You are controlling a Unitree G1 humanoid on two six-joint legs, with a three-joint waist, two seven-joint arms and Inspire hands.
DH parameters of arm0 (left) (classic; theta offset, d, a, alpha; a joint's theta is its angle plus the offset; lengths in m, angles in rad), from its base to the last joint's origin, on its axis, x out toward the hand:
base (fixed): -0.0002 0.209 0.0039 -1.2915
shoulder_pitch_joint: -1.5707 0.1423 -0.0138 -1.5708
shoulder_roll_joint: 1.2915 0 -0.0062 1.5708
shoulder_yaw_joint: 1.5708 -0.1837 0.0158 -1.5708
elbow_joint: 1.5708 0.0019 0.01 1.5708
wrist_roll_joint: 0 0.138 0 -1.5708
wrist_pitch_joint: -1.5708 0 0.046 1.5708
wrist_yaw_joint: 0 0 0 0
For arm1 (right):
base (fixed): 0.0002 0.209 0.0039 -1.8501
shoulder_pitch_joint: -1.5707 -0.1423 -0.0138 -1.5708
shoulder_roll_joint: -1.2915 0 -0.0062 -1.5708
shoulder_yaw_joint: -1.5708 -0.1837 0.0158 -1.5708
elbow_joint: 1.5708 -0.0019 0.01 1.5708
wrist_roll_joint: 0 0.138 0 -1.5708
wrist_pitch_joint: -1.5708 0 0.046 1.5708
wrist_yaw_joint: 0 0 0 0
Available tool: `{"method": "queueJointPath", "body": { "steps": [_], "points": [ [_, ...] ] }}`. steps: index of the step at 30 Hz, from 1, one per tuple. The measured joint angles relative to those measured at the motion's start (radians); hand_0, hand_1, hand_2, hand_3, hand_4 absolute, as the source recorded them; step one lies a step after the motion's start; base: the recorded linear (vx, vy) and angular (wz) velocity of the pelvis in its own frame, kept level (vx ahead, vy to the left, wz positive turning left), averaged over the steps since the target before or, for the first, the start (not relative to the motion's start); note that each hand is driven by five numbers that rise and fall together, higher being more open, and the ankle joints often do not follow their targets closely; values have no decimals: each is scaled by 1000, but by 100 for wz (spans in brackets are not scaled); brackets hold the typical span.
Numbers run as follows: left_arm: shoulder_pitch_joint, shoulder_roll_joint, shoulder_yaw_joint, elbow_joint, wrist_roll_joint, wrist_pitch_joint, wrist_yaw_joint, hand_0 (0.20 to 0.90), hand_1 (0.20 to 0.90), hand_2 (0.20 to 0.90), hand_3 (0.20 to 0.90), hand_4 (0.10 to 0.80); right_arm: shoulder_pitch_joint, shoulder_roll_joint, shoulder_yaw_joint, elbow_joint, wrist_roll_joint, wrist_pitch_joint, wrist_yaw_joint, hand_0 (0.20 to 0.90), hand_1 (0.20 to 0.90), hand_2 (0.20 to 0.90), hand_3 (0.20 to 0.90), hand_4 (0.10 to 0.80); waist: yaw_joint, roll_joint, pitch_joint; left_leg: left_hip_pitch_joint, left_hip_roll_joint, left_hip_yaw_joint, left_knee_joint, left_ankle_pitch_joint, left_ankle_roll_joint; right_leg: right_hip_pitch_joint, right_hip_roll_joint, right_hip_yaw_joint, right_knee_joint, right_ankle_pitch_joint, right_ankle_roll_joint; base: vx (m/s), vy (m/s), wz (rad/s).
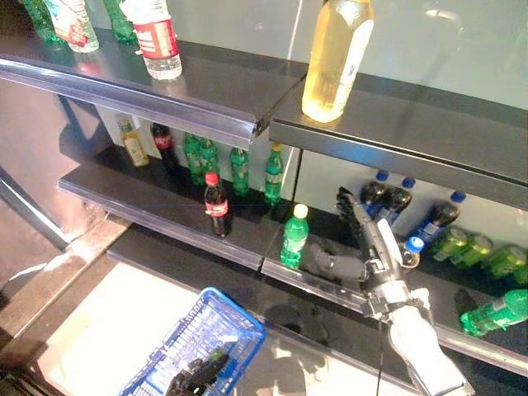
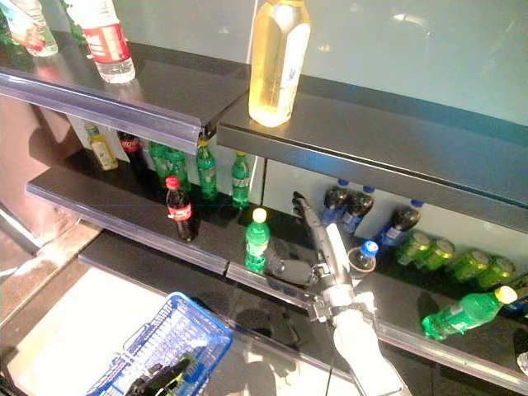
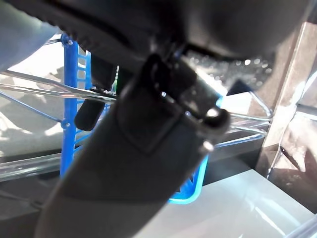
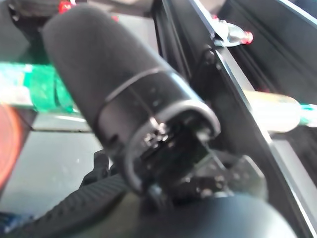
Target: Pick up the drink and place into the basket.
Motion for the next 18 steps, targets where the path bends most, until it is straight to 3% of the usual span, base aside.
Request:
{"method": "queueJointPath", "body": {
  "steps": [4,13,18],
  "points": [
    [0,-2,0,0,-1,0,3,300,300,300,200,100,0,0,0,-1,2,0,-64,900,900,900,900,800,0,1,1,0,0,0,-4,0,0,0,0,0,0,3,0,0,0,0],
    [0,-8,-9,-17,-22,0,16,300,300,300,200,100,-4,0,68,0,12,33,-78,900,900,900,900,800,27,7,4,1,-1,-2,3,0,0,2,0,0,1,3,0,33,21,0],
    [-15,-12,-39,-34,-61,-15,29,300,300,300,200,100,-50,18,117,46,59,55,-201,900,900,900,900,800,52,23,45,-8,-7,-16,30,-1,2,-4,1,-9,47,-17,0,-31,27,9]
  ]
}}
